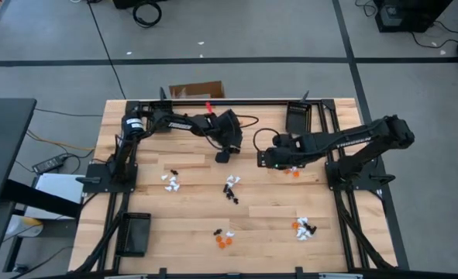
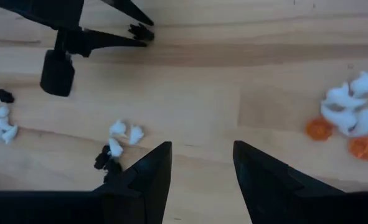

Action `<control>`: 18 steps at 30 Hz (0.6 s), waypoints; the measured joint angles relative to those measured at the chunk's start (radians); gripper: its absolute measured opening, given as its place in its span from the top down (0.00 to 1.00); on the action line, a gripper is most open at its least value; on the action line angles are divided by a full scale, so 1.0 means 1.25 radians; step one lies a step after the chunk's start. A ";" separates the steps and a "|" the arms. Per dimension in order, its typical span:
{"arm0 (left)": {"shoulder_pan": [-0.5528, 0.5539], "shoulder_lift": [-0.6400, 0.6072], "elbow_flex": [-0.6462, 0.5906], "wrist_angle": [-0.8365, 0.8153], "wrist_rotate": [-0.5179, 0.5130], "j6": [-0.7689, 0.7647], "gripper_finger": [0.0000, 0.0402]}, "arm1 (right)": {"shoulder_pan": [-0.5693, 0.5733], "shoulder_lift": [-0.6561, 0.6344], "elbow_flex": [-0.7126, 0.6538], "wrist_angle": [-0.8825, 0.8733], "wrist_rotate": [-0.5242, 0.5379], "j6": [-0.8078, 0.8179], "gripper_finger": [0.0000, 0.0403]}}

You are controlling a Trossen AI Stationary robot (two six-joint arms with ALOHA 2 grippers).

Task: Sort Halloween decoration
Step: Put the black skeleton toy into the top left black basket

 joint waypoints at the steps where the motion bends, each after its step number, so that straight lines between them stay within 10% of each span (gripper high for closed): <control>1: -0.001 0.002 0.000 0.006 0.000 -0.001 0.67 | 0.009 0.000 0.000 0.000 0.003 0.017 0.55; 18: 0.004 -0.059 -0.001 -0.180 -0.091 -0.127 0.91 | 0.033 0.000 0.000 -0.001 0.065 0.061 0.55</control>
